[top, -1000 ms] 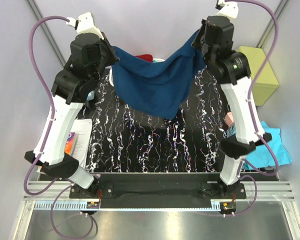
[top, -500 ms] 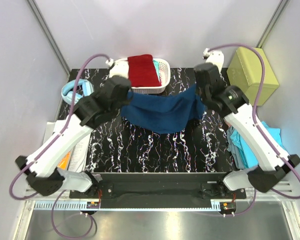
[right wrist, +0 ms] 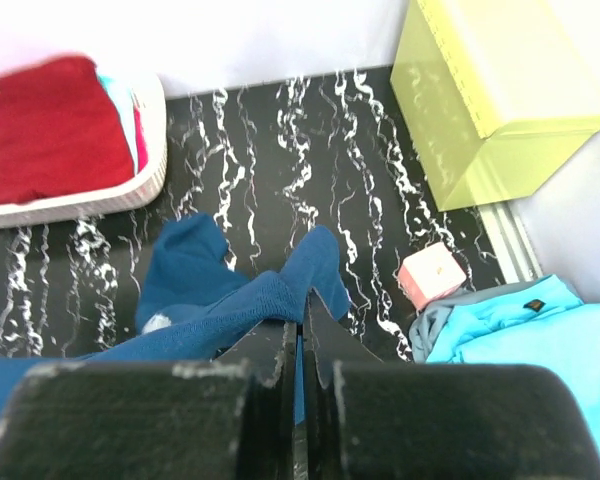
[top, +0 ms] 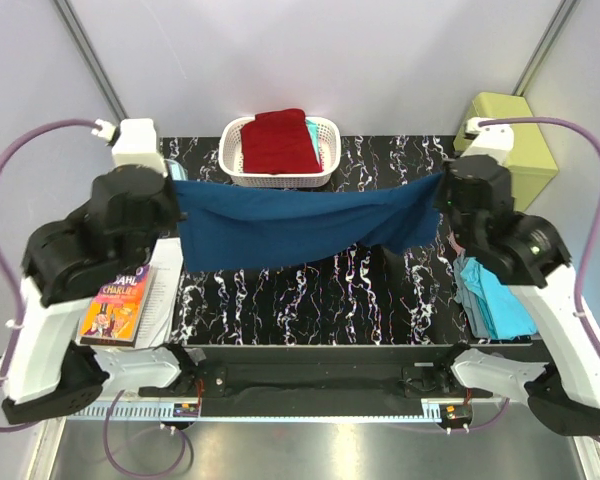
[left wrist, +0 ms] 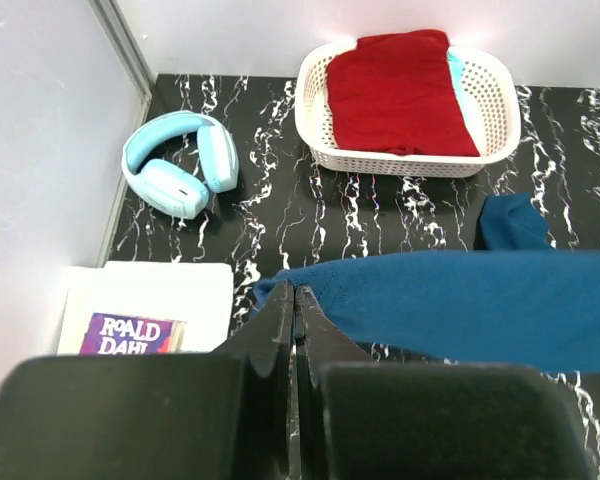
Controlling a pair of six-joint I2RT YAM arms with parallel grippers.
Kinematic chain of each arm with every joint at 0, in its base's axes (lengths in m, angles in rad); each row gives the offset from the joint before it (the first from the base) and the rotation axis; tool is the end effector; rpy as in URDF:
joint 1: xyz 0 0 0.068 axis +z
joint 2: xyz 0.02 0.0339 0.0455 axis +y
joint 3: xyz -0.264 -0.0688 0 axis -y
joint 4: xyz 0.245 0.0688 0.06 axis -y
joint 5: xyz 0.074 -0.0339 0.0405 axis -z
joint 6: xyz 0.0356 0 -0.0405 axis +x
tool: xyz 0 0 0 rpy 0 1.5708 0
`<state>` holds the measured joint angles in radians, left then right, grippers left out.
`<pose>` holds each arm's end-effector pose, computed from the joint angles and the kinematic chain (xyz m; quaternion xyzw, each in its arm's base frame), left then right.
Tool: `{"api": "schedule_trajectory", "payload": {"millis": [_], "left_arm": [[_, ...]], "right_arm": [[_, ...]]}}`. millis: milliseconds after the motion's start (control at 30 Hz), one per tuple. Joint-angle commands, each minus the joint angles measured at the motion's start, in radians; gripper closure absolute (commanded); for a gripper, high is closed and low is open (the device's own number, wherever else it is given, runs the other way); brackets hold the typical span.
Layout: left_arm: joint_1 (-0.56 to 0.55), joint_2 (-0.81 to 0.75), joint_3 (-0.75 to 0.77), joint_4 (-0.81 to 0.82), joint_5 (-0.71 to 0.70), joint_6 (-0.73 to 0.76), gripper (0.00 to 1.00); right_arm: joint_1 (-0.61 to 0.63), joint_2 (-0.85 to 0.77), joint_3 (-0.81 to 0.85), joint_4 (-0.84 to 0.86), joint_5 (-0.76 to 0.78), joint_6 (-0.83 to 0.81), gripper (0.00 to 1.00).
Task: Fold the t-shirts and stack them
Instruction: Flatten out the tshirt
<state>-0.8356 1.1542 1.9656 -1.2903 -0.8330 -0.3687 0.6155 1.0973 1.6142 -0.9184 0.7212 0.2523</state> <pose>0.1036 -0.0752 0.5288 -0.0236 0.8090 0.0160 0.5872 0.1570 0.0822 0.4823 0.0506 0.8026 -0.0499 0.5923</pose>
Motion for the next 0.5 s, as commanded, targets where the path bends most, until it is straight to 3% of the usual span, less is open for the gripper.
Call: {"api": "schedule_trajectory", "payload": {"millis": [0,67,133,233,367,467], "left_arm": [[-0.046,-0.054,-0.057,-0.076,-0.095,0.008,1.00],[-0.046,-0.079,-0.154,-0.095,-0.094,-0.027,1.00],[-0.048,-0.165,-0.348,-0.095,-0.101,-0.079,1.00],[-0.046,-0.237,-0.462,-0.043,-0.124,-0.081,1.00],[-0.042,-0.258,-0.488,0.109,-0.185,0.029,1.00],[-0.045,-0.168,-0.380,0.181,-0.254,0.102,1.00]], "right_arm": [[0.004,-0.021,0.069,-0.081,0.058,-0.002,1.00],[0.004,-0.025,0.046,-0.108,0.064,0.027,1.00],[0.004,-0.053,-0.036,-0.112,0.093,0.059,1.00],[0.004,-0.048,-0.086,-0.112,0.125,0.085,1.00],[0.004,0.039,-0.085,-0.061,0.187,0.062,1.00],[-0.002,0.125,-0.021,0.014,0.227,0.004,1.00]]}}
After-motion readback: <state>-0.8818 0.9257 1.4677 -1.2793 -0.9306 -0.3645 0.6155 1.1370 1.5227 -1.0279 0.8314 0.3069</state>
